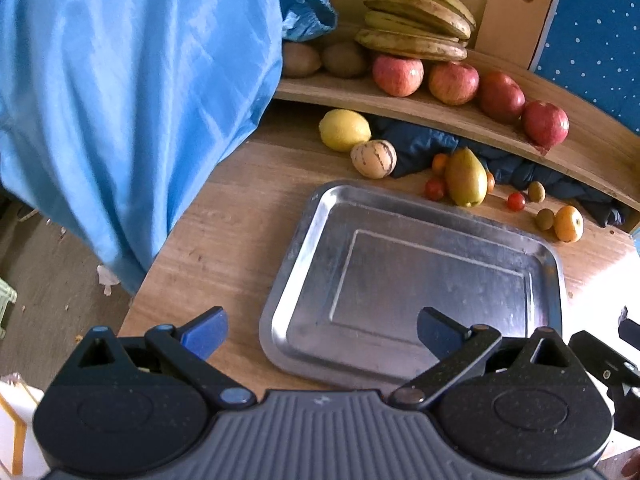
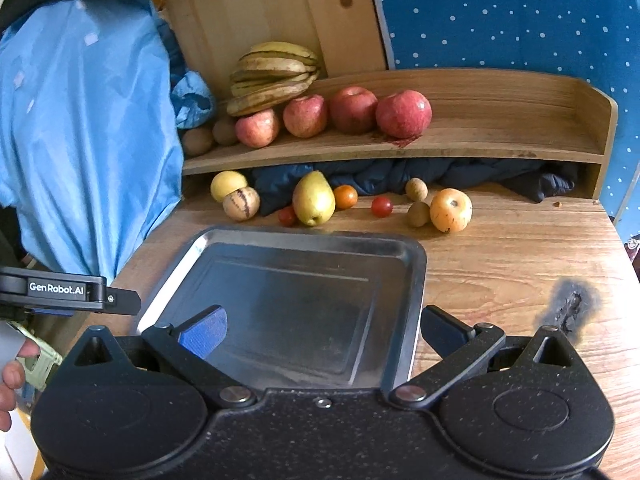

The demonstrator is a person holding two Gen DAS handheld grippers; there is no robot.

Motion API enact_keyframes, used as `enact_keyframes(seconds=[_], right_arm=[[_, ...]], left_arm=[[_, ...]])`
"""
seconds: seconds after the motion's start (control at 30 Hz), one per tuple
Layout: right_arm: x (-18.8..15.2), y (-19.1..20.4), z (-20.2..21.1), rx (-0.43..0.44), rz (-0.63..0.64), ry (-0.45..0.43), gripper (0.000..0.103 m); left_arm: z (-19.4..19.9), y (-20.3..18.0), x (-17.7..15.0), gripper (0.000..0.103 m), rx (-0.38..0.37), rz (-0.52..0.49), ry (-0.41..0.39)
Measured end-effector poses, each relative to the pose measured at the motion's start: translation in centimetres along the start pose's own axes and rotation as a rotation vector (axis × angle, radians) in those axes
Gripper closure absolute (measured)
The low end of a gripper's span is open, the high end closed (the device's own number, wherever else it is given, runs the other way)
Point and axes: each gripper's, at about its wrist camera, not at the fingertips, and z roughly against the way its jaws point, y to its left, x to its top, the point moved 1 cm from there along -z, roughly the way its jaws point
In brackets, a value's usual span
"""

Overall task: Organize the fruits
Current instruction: 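Reach the left tool to the striped fruit while the right tool reaches the yellow pear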

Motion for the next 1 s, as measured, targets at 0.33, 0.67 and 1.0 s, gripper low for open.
enact_keyframes(seconds=[0.33,0.67,1.0], right_arm=[[1.6,2.6,-2.9,-0.055,-0.038,-0.014,0.000],[3.9,5.0,-6.3,-0.117,-0.036,-0.033,0.000],[8.0,6.1,-8.9,-0.210,0.022,-0.061,0.000]], left_arm=[[-2.5,2.6,4.0,0.001,-0.050,-0.037,-0.002],[-5.4,5.1,8.2,0.001,-0.092,-0.036,-0.015],[-9.2,4.1,11.3,0.001,-0.169,-0.065,0.000]])
